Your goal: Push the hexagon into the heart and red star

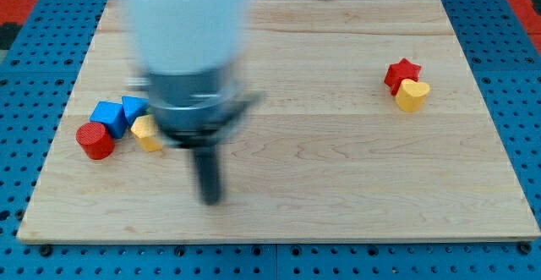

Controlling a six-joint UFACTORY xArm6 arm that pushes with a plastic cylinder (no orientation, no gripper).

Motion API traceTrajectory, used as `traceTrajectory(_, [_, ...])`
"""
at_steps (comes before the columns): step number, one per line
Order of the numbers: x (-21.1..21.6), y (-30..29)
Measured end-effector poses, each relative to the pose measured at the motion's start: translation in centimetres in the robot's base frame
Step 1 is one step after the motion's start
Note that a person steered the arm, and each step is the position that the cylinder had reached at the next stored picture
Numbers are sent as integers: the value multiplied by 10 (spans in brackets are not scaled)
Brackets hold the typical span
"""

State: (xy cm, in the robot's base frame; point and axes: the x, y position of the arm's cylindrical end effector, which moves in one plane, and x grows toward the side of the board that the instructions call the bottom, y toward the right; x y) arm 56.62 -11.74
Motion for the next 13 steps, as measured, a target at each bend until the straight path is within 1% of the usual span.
traceTrajectory(1, [-23,-81])
traceTrajectory(2, [-60,-68])
traceTrajectory(3, [-95,-29])
traceTrajectory(4, [-120,11])
traceTrajectory(5, [-141,76])
traceTrajectory(6, [-140,127])
traceTrajectory(7, [-125,77])
traceTrajectory(8, [-127,135])
traceTrajectory(9, [-152,212])
traceTrajectory(10, [-164,241])
traceTrajectory(11, [-93,125])
traceTrajectory(12, [-11,15])
traceTrajectory(13, [30,-85])
